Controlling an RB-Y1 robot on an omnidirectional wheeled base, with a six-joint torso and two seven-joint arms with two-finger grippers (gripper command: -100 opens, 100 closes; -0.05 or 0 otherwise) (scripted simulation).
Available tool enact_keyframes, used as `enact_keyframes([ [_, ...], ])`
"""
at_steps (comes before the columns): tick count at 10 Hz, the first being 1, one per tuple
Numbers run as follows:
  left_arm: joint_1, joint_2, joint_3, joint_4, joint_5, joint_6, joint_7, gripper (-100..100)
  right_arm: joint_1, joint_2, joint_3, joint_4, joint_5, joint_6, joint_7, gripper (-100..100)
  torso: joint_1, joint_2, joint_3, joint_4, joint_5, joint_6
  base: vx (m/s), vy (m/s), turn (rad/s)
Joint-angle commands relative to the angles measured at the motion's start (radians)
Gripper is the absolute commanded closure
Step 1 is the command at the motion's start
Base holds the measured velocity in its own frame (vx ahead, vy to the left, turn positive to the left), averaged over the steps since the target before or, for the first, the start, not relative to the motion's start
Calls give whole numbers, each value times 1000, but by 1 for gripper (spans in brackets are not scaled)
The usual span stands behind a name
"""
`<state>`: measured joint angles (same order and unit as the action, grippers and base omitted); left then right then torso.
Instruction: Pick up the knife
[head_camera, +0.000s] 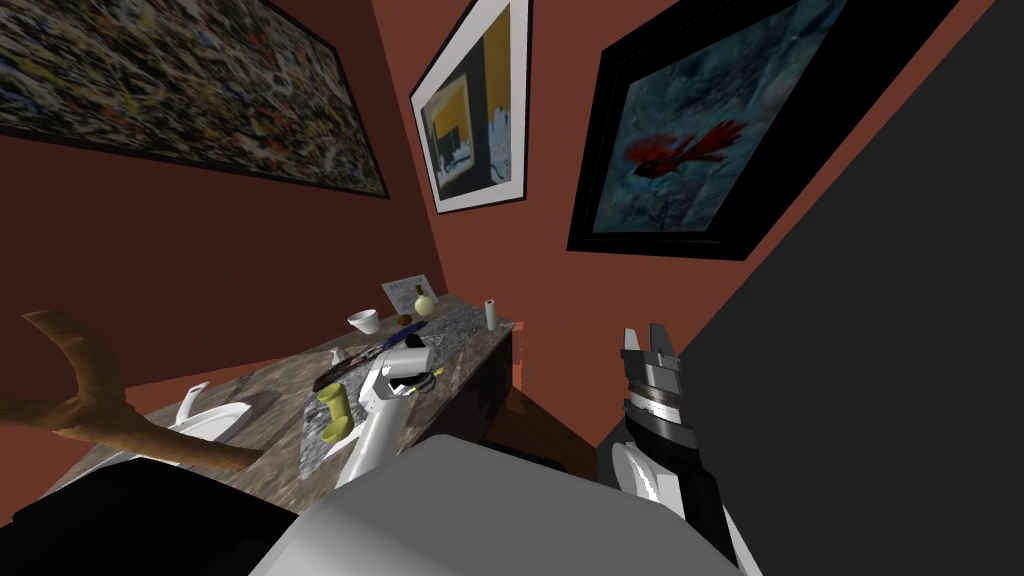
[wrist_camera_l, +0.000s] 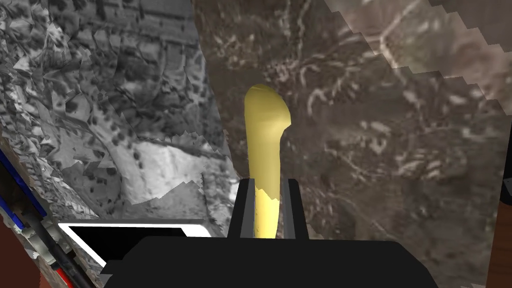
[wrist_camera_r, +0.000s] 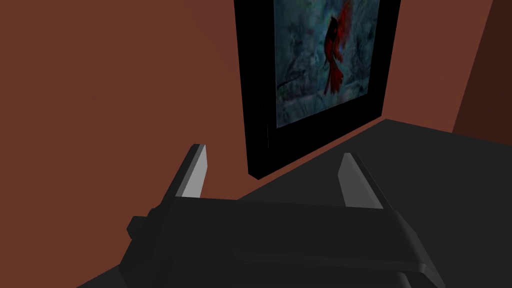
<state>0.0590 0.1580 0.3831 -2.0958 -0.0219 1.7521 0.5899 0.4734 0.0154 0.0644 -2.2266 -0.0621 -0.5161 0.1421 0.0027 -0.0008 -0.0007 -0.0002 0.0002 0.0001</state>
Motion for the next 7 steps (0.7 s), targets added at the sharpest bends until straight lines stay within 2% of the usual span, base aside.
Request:
enact_keyframes([
  [1, 0, 0, 0, 0, 0, 0, 0, 100, 0, 0, 0, 0, 0, 0, 0, 0, 0, 0, 0, 0, 0, 0, 0, 0, 0],
  [2, 0, 0, 0, 0, 0, 0, 0, 0, 0, 0, 0, 0, 0, 0, 0, 0, 0, 0, 0, 0, 0, 0, 0, 0, 0],
  [3, 1, 3, 2, -29, 1, 28, 3, 100, 0, 0, 0, 0, 0, 0, 0, 0, 0, 0, 0, 0, 0, 0, -2, 2, -32],
  [5, 2, 7, 3, -68, 4, 68, 8, 100, 0, 0, 0, 0, 0, 0, 0, 0, 0, 0, 0, 0, 0, 0, -4, 5, -36],
  [6, 5, 5, 2, -57, 3, 52, 6, 100, 0, 0, 0, 0, 0, 0, 0, 0, 0, 0, 0, 0, 0, 0, 0, 0, 0],
  [7, 5, 5, 3, -59, 3, 56, 7, 0, 0, 0, 0, 0, 0, 0, 0, 0, 0, 0, 0, 0, 0, 0, 0, 0, 0],
])
